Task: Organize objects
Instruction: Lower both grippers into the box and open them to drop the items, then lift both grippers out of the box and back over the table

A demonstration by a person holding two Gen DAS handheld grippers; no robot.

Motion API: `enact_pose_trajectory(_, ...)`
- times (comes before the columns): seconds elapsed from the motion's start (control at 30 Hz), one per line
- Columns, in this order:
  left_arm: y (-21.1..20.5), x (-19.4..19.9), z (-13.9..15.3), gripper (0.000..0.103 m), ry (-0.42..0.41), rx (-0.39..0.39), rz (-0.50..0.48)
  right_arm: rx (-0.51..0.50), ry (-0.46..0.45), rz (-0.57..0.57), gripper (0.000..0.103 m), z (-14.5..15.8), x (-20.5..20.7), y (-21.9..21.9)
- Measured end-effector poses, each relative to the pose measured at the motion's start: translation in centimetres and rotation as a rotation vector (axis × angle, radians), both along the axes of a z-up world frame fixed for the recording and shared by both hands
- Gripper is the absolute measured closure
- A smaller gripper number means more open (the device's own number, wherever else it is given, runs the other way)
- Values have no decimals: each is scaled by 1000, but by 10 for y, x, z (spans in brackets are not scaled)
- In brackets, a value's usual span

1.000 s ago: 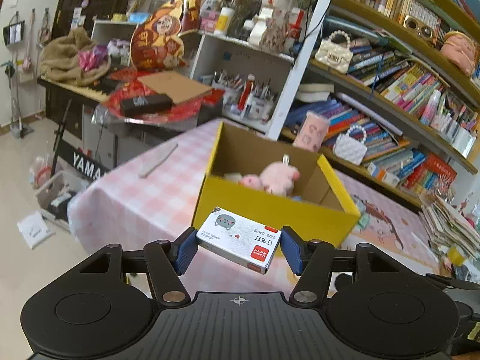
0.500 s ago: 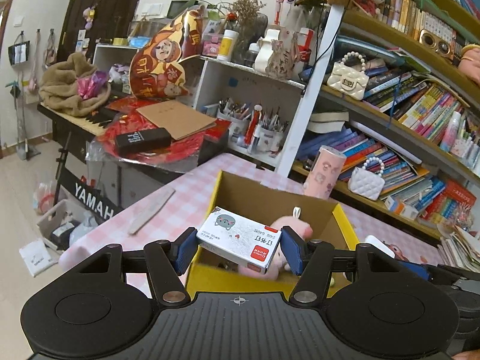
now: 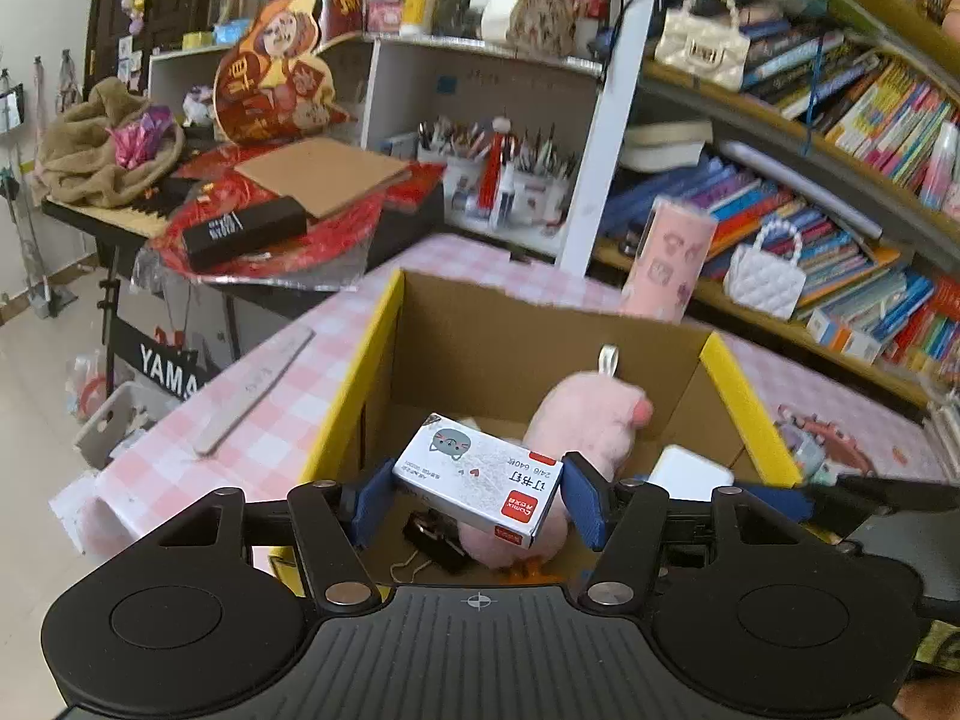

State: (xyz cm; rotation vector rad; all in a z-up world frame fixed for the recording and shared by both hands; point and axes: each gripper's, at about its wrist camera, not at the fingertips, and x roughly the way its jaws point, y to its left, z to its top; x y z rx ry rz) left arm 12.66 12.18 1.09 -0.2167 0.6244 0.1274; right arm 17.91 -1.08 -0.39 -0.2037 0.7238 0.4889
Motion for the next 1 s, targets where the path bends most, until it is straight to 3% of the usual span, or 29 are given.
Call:
enact_pose_trajectory(0.3, -3, 3, -4, 41, 30, 0, -6, 16, -28, 10, 35, 4, -4, 0)
enact_pose_trajectory(0.43, -5, -9, 11, 29, -30, 15, -17, 50, -76, -10, 34, 18, -15, -7)
enact_pose_trajectory(0.73, 0, -56, 40, 19, -143, 13, -4, 94, -199, -72, 32, 53, -62, -26)
enact_pose_trajectory(1.0, 11, -101, 32, 17, -111, 11, 4, 77, -181, -115, 31, 44, -117, -37)
